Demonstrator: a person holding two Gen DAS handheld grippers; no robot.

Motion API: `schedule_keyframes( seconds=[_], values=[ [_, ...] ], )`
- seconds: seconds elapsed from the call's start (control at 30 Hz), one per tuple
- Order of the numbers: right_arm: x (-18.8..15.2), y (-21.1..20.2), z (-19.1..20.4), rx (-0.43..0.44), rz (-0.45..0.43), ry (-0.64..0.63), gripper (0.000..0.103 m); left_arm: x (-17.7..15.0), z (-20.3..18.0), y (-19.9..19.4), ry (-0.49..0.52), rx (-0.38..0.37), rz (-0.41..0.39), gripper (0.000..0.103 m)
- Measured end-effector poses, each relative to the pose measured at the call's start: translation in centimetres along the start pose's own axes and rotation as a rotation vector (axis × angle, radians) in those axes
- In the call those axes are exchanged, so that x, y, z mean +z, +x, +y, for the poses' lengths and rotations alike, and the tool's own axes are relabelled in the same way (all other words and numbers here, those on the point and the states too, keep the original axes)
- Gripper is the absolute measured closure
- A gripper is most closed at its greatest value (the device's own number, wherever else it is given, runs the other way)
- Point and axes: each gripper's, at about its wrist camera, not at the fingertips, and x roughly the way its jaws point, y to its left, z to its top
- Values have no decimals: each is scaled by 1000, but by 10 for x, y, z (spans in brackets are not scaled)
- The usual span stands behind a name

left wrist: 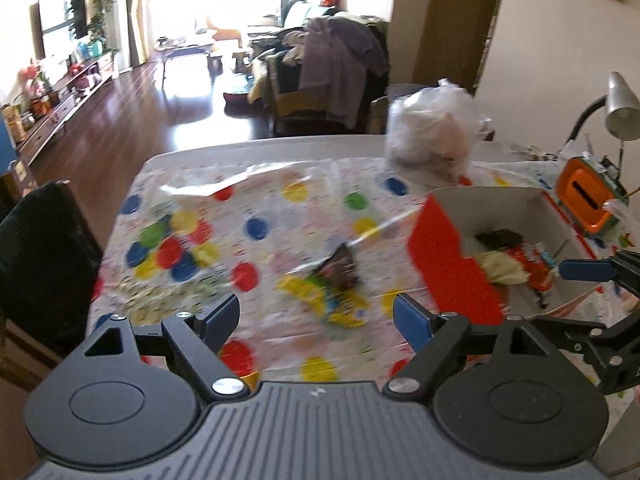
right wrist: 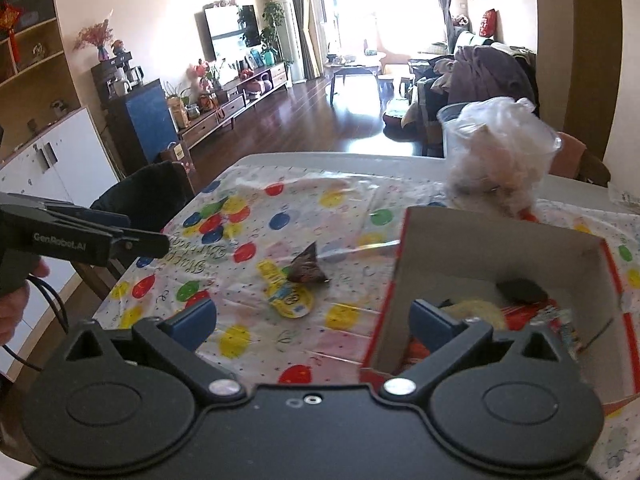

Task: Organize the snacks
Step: 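Move both grippers back toward the yellow and blue snacks on the tablecloth, then grasp the blue gold-seal packet with the left gripper while the right grasps the dark chocolate packet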

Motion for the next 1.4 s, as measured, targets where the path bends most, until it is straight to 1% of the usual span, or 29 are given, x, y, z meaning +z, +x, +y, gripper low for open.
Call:
schedule_keyframes(
  seconds=[0.07, 0.27, 0.53, 0.63, 0.73, 0.87, 0.97, 1.1, 1.2, 1.3, 1.37, 1.4],
  values=[
    [0, 7, 7, -1, 4, 0, 0, -4, 13, 0, -4, 20, 7, 19],
    [4, 38, 24, -15, 27, -4, 0, -18, 45, 15, -37, 41, 64, 19],
    [14, 90, 30, -51, 58, -22, 1, -41, 67, 40, -85, 47, 158, 19],
    [16, 110, 29, -63, 64, -15, 1, -54, 70, 47, -122, 61, 197, 19],
    [17, 130, 29, -75, 77, -2, 3, -65, 72, 54, -180, 96, 235, 19],
    [23, 161, 27, -101, 106, 13, 4, -75, 68, 60, -232, 93, 276, 19],
    [28, 182, 25, -110, 127, 23, 4, -87, 66, 70, -273, 84, 335, 19],
    [33, 209, 20, -125, 172, 45, 10, -102, 64, 80, -341, 88, 406, 19],
    [34, 223, 17, -124, 192, 38, 13, -108, 64, 82, -380, 111, 419, 19],
    [34, 233, 16, -120, 205, 19, 17, -111, 63, 82, -396, 129, 421, 19],
    [34, 239, 15, -122, 215, 15, 19, -113, 60, 84, -403, 126, 427, 20],
    [34, 241, 14, -120, 222, 18, 22, -115, 59, 84, -407, 121, 430, 20]
  ],
)
